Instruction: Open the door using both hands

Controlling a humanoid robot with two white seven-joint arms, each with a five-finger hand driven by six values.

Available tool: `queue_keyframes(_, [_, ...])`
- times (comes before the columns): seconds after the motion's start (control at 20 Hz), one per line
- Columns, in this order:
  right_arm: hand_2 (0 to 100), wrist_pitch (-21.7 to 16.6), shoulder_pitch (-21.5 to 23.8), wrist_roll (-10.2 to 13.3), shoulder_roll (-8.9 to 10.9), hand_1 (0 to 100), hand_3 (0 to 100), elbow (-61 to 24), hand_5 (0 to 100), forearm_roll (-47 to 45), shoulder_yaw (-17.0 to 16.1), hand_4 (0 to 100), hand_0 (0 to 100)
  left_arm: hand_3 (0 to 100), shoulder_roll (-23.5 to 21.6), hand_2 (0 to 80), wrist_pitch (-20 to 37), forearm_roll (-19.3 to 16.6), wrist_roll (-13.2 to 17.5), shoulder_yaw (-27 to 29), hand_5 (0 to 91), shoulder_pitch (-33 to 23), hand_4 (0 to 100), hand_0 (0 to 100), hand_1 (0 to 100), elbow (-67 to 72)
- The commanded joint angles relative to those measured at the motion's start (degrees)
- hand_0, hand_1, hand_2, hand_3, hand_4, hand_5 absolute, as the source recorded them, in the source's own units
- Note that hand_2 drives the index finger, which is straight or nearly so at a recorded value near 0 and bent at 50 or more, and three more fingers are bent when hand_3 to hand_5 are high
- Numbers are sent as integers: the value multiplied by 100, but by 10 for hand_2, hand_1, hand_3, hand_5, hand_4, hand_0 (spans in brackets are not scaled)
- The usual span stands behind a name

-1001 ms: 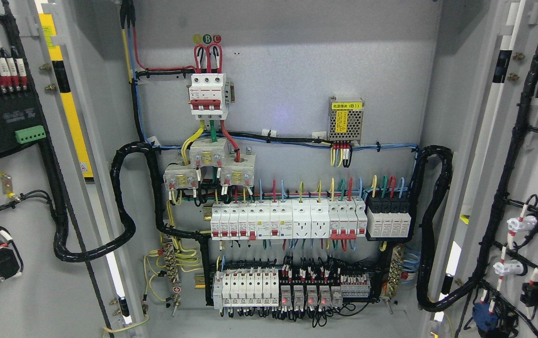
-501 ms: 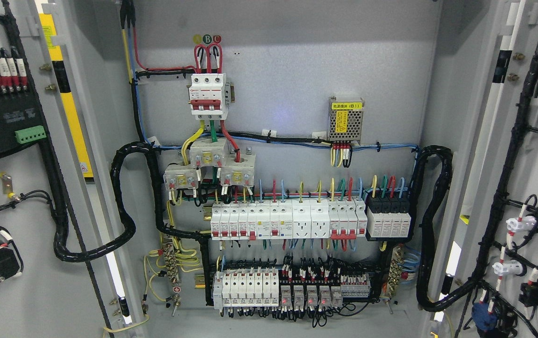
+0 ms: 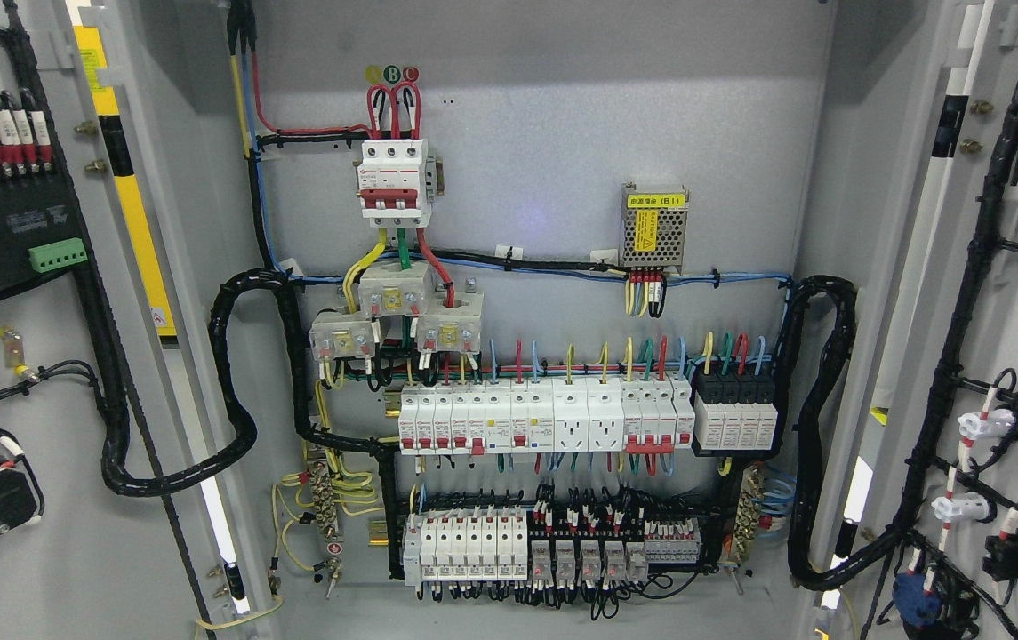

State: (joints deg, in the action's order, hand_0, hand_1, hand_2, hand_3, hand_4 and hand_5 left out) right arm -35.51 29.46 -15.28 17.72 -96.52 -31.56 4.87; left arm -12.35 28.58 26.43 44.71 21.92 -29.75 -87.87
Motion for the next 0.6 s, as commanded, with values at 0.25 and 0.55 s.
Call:
queue_keyframes(0.25, [0,10,-291,271,-883,108,0,4209,0,1204,972,0,214,0,971,0,359,-200,-190,-1058,0,574,0,10,140,4495])
queue_keyframes(0.55, [0,18,-362,324,-1296,108,0,5615,0,2031,893,0,214,0,1165,0,219,-419,-1189,-1233,0,1040,0,22,135,6515])
